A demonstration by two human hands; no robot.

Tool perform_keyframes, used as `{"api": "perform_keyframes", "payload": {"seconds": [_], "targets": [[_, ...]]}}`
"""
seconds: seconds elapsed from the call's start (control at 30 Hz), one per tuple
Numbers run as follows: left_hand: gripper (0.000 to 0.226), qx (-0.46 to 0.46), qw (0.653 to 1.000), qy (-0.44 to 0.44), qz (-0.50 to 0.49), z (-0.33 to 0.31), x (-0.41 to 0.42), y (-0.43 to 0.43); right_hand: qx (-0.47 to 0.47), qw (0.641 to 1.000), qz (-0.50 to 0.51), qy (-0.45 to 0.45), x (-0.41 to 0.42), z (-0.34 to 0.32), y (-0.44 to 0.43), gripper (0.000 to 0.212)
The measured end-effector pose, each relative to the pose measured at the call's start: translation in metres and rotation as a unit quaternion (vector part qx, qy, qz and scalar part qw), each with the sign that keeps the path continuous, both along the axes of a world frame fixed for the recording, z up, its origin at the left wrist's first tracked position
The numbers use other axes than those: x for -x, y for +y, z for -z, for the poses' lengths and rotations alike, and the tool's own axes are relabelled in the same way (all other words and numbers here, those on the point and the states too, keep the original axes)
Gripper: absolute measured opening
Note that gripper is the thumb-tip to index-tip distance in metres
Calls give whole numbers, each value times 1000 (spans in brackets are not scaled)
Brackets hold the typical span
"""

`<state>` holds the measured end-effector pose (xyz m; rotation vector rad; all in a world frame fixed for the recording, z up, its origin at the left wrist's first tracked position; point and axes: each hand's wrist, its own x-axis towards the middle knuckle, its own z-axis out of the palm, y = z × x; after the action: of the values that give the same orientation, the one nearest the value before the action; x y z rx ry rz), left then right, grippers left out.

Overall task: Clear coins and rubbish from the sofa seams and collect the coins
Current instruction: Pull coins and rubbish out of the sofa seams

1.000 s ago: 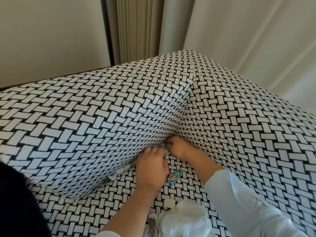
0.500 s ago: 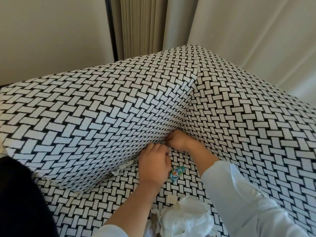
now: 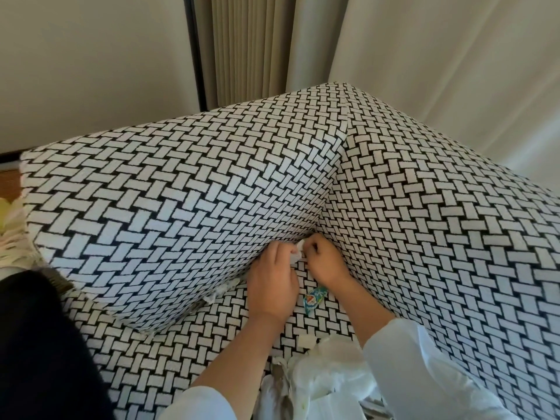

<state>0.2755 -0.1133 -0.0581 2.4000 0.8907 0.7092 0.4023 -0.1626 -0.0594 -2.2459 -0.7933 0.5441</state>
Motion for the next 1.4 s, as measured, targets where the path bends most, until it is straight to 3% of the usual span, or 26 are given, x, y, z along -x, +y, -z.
{"api": "perform_keyframes", "payload": {"seconds": [0.1, 0.27, 0.47, 0.67, 0.73, 0.87, 0.93, 1.03, 1.1, 1.2, 1.27, 1.33, 1.4], "targets": [[40, 3, 1000, 3, 7, 0, 2, -1, -62, 996, -25, 53, 11, -3, -20, 23], [16, 73, 997, -12, 5, -4, 21, -8, -151, 968, -8, 200, 32, -17, -41, 37], [8, 93, 994, -22, 49, -15, 48, -23, -119, 968, -19, 221, 60, -27, -71, 19], [15, 178, 979, 20, 93, -27, 66, -42, -104, 974, -28, 200, 73, -41, -98, 45], [19, 206, 973, 20, 105, -31, 69, -45, -103, 972, -24, 209, 72, -47, -99, 37], [24, 237, 967, 26, 88, -33, 73, -47, -20, 982, -73, 174, 72, -59, -96, 8], [25, 254, 962, 59, 80, -34, 73, -46, 71, 974, -146, 159, 70, -63, -97, 11], [21, 309, 935, 143, 101, -37, 70, -39, 219, 934, -213, 184, 66, -76, -95, 14], [32, 348, 911, 182, 126, -43, 69, -35, 219, 932, -203, 204, 61, -87, -92, 19], [27, 229, 952, 167, 115, -52, 61, -27, 91, 970, -119, 190, 45, -97, -85, 24], [19, 163, 977, 112, 79, -54, 56, -23, 33, 988, -75, 131, 34, -97, -79, 21], [25, 135, 986, 74, 70, -51, 49, -18, 23, 995, -67, 65, 27, -90, -68, 18], [35, 82, 990, 89, 75, -42, 38, -13, 44, 994, -96, 15, 21, -79, -54, 25]]}}
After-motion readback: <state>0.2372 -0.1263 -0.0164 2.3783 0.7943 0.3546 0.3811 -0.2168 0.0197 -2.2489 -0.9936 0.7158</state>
